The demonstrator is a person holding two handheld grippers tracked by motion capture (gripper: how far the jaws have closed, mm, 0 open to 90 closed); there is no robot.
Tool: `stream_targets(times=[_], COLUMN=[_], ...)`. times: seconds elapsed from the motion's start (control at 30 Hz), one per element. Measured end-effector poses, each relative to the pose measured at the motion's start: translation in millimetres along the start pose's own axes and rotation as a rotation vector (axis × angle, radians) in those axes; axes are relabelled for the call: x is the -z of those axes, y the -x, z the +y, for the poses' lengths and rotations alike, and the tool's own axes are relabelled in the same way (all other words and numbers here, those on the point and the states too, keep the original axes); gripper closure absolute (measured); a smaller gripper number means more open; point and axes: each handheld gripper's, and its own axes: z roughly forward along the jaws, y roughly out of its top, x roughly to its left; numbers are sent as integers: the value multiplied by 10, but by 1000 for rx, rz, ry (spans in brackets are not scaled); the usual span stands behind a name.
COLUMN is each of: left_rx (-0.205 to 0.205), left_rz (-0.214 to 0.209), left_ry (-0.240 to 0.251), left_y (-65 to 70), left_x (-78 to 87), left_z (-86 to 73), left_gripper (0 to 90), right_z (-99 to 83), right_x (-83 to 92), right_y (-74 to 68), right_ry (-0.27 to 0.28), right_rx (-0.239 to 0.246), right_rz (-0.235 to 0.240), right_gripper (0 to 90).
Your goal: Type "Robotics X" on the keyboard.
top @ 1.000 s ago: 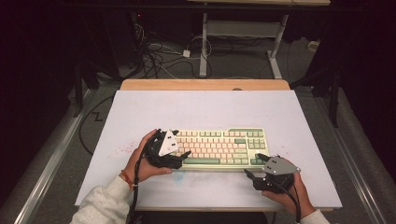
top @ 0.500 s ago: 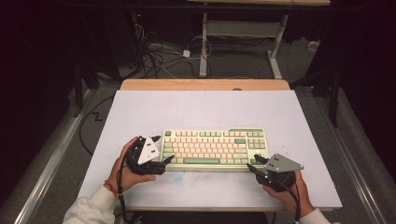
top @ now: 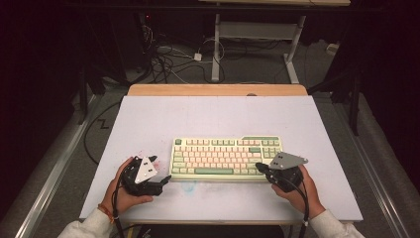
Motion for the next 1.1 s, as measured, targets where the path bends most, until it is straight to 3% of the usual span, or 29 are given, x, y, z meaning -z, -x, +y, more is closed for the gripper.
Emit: stream_targets(times=[0.33, 0.7, 0.77, 0.87, 1.0, 1.1], left_rx=[26, 25, 19, 30, 87, 122], left_rz=[-1, 3, 25, 36, -3, -43], left_ry=[-6, 0, 21, 57, 86, 69], left_y=[-19, -10, -5, -28, -114, -166], left_x=[70, 130, 177, 285, 367, 364], left_z=[-73, -77, -53, 9, 46, 63], left_gripper=[204, 208, 221, 267, 482, 668], right_z=[136, 65, 40, 30, 31, 28], right_x=[-213, -301, -323, -325, -325, -324], right_y=[45, 87, 84, 93, 83, 73], right_ry=[-46, -89, -92, -85, -88, -86], right_rx=[30, 19, 12, -3, -4, -4], right_rz=[12, 4, 8, 11, 4, 0], right_gripper=[900, 900, 900, 900, 900, 900])
